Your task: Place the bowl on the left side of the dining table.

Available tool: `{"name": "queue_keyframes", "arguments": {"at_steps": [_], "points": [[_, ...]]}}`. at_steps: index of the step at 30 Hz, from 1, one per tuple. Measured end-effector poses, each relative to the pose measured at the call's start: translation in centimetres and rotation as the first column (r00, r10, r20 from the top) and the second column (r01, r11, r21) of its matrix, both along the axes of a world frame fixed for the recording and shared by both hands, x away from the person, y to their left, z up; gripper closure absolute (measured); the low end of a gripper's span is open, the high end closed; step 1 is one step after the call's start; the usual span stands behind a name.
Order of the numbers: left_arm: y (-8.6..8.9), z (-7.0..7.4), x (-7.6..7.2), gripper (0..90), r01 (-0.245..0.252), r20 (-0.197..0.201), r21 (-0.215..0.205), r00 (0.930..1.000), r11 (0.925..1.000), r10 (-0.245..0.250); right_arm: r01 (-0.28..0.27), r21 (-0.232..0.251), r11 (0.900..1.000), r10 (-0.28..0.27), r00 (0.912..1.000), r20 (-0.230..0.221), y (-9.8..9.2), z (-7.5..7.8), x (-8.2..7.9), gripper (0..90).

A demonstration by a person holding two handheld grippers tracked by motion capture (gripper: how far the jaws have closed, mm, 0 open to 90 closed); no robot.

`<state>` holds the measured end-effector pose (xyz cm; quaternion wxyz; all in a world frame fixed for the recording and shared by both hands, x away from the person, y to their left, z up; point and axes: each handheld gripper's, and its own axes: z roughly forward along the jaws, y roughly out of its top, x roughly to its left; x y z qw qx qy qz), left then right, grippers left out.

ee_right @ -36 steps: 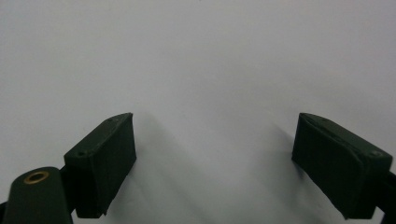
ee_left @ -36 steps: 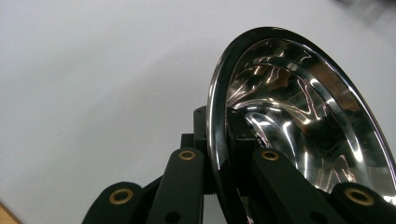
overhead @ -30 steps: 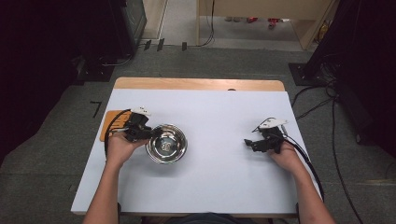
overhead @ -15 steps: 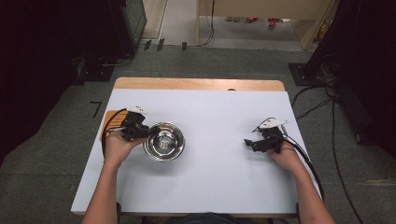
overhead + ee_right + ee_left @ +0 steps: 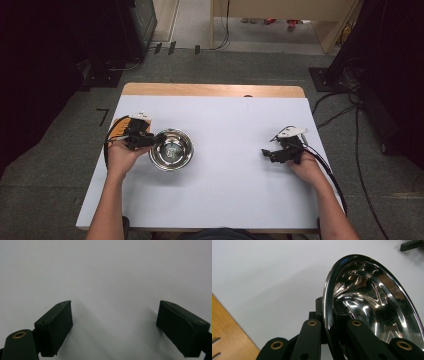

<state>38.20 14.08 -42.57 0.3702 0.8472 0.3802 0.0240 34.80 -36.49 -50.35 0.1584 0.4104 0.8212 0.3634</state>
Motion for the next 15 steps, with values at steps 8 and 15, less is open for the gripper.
{"name": "queue_keyframes", "arguments": {"at_steps": [8, 15], "points": [[0.5, -0.2, 0.3, 86.9, -0.02, -0.001, 0.014, 0.9998, 0.9997, 0.02, 0.0, 0.0, 1.0, 0.0, 1.0, 0.001, 0.0, 0.0, 0.0, 13.0], [1.2, -0.4, 0.5, 86.9, -0.045, -0.002, 0.0, 0.999, 0.999, 0.045, 0.0, -0.001, 1.0, 0.0, 1.0, 0.0, 0.0, 0.0, 0.0, 13.0]]}}
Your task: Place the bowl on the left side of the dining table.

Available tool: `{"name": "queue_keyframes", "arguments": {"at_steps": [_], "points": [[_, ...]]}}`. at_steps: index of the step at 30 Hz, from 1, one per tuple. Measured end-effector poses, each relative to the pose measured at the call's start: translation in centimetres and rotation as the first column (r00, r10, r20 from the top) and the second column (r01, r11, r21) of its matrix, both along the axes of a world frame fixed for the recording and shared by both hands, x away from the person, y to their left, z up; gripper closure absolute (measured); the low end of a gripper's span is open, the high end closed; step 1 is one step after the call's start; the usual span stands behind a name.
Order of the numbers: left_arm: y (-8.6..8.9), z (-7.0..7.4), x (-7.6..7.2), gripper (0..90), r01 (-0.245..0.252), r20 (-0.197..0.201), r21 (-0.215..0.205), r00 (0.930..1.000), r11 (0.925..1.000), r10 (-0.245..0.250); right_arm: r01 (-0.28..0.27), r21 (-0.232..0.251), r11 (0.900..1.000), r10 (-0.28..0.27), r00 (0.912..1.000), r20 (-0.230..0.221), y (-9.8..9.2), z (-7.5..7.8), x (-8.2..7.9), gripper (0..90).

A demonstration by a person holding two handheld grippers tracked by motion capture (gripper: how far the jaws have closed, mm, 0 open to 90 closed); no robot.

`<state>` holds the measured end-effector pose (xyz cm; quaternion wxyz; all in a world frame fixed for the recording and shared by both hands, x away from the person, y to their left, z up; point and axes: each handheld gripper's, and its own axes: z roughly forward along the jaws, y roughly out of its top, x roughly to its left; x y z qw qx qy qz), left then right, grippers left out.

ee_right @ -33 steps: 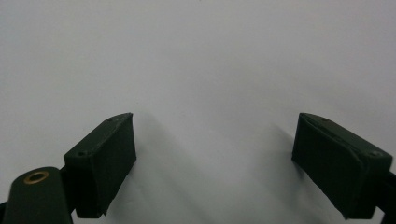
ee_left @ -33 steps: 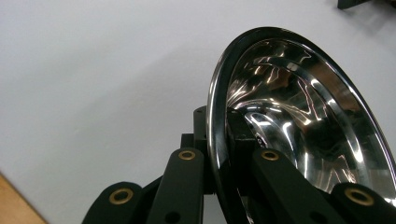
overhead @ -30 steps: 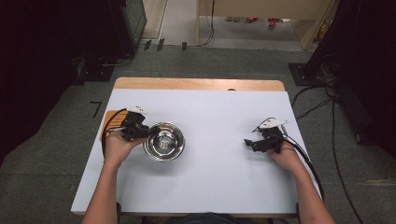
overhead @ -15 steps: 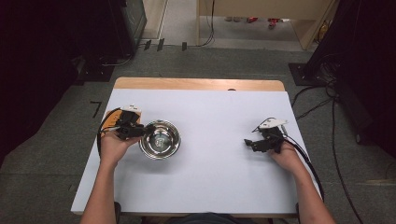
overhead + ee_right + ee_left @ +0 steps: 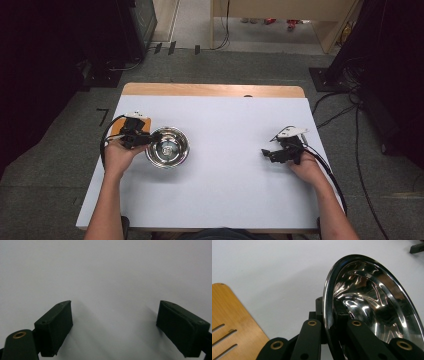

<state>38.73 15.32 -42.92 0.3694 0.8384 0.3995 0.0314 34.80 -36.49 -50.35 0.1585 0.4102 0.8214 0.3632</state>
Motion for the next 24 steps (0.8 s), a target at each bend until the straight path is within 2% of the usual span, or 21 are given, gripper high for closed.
{"name": "queue_keyframes", "arguments": {"at_steps": [24], "points": [[1.9, -0.7, 0.8, 86.9, -0.098, -0.007, -0.006, 0.9952, 0.9952, 0.098, 0.0, 0.0, 1.0, 0.0, 1.0, 0.0, 0.0, 0.0, 0.0, 13.0]]}}
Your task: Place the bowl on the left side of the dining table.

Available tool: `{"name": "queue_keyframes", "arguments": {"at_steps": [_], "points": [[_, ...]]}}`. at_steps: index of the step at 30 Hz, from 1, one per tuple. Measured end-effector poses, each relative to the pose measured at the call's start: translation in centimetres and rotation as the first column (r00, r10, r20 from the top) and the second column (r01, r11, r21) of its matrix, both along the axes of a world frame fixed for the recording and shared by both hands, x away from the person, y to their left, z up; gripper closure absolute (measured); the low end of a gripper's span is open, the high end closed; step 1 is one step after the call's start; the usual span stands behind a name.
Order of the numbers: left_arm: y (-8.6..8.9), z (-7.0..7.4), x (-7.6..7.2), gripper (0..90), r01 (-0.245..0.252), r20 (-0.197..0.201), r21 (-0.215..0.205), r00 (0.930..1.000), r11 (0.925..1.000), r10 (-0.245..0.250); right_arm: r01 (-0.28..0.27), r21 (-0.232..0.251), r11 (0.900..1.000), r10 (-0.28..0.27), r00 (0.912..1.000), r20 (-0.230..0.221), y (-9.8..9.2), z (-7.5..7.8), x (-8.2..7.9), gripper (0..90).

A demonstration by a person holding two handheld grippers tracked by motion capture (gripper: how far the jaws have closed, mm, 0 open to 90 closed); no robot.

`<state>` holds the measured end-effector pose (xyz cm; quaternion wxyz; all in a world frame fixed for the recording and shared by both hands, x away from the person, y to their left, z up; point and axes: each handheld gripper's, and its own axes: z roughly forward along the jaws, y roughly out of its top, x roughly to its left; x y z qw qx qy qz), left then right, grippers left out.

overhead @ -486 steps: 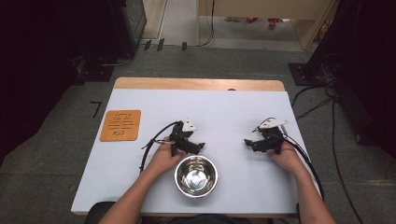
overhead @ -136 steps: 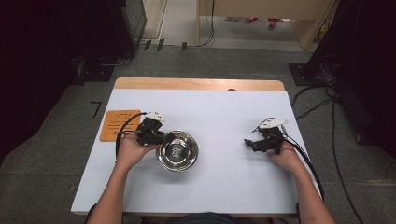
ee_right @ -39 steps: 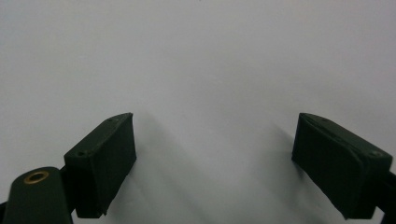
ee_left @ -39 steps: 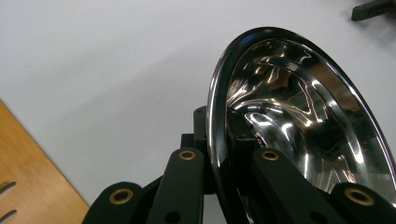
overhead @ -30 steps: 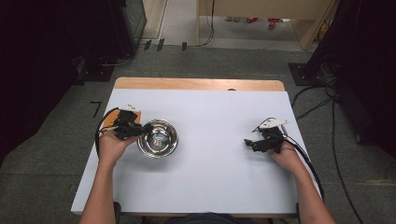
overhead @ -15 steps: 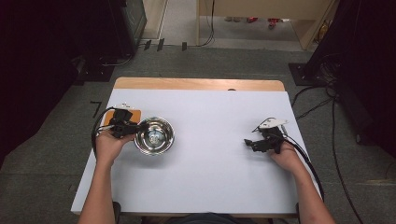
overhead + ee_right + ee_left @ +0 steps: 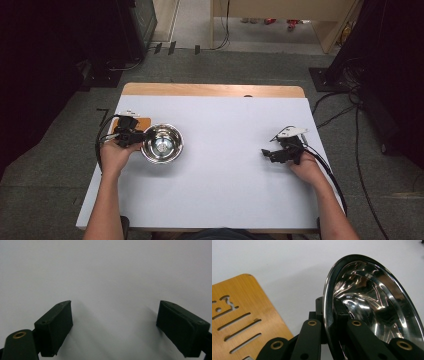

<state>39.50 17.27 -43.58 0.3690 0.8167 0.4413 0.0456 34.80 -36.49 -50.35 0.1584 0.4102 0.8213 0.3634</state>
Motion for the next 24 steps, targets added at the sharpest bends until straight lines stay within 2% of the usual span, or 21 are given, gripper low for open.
{"name": "queue_keyframes", "arguments": {"at_steps": [5, 12, 24], "points": [[0.2, -0.2, 0.1, 86.9, -0.007, -0.005, 0.002, 1.0, 1.0, 0.007, 0.0, 0.0, 1.0, 0.0, 1.0, 0.001, 0.0, 0.0, 0.0, 13.0], [0.8, -0.3, 0.2, 86.9, -0.057, -0.001, -0.013, 0.9984, 0.9983, 0.057, 0.0, 0.0, 1.0, 0.0, 1.0, 0.0, 0.0, 0.0, 0.0, 13.0], [1.7, -0.6, 0.3, 86.9, -0.113, 0.0, -0.02, 0.9936, 0.9934, 0.113, 0.0, 0.0, 1.0, 0.0, 1.0, 0.0, 0.0, 0.0, 0.0, 13.0]]}}
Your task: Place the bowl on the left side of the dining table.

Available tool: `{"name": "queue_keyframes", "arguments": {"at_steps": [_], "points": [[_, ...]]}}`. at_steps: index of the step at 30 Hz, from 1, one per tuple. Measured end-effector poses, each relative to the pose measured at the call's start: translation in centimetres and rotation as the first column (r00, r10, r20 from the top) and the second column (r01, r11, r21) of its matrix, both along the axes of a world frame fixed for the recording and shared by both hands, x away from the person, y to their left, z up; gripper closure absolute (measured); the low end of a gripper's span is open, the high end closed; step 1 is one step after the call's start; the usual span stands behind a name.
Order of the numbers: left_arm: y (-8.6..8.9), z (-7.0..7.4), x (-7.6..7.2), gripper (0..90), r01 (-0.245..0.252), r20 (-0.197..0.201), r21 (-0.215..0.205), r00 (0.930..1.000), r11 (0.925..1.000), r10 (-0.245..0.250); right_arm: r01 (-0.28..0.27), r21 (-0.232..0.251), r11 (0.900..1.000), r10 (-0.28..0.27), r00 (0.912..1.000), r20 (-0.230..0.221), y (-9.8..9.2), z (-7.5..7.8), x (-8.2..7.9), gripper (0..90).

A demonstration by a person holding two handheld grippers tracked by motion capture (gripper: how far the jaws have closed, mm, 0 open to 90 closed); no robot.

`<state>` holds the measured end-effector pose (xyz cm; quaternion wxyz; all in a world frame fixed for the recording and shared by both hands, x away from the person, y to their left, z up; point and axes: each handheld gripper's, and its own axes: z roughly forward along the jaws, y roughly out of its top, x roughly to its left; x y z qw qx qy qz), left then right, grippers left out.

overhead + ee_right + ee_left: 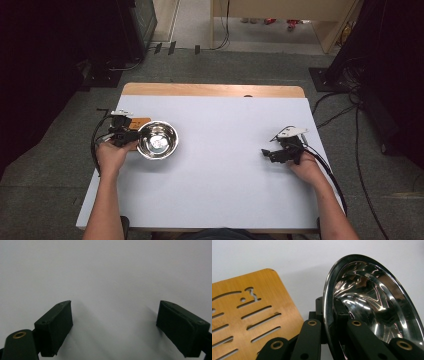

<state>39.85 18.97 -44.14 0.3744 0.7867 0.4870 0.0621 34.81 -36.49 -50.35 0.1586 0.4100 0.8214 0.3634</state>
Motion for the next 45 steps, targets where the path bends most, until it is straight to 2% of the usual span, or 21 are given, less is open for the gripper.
{"name": "queue_keyframes", "arguments": {"at_steps": [6, 16, 23, 26, 40, 45], "points": [[0.7, -0.2, 0.1, 86.9, -0.034, -0.002, -0.011, 0.9994, 0.9994, 0.034, 0.0, 0.0, 1.0, 0.0, 1.0, 0.0, 0.0, 0.0, 0.0, 13.0], [1.3, -0.4, 0.3, 86.9, -0.065, -0.003, -0.008, 0.9979, 0.9979, 0.065, 0.0, 0.0, 1.0, 0.0, 1.0, 0.0, 0.0, 0.0, 0.0, 13.0], [2.1, -0.6, 0.3, 86.9, -0.087, -0.011, -0.021, 0.9962, 0.996, 0.087, 0.0, 0.0, 1.0, 0.0, 1.0, 0.0, 0.0, 0.0, 0.0, 13.0], [2.1, -0.5, 0.3, 86.9, -0.092, -0.005, -0.008, 0.9957, 0.9957, 0.092, 0.0, 0.0, 1.0, 0.0, 1.0, 0.0, 0.0, 0.0, 0.0, 13.0], [3.5, -0.9, 0.4, 86.9, -0.148, -0.003, -0.028, 0.989, 0.9886, 0.148, 0.0, 0.001, 1.0, 0.0, 1.0, 0.0, 0.0, 0.0, 0.0, 13.0], [4.1, -0.8, 0.3, 86.9, -0.17, 0.003, -0.054, 0.9853, 0.9839, 0.171, 0.0, 0.0, 1.0, 0.0, 1.0, 0.0, 0.0, 0.0, 0.0, 13.0]]}}
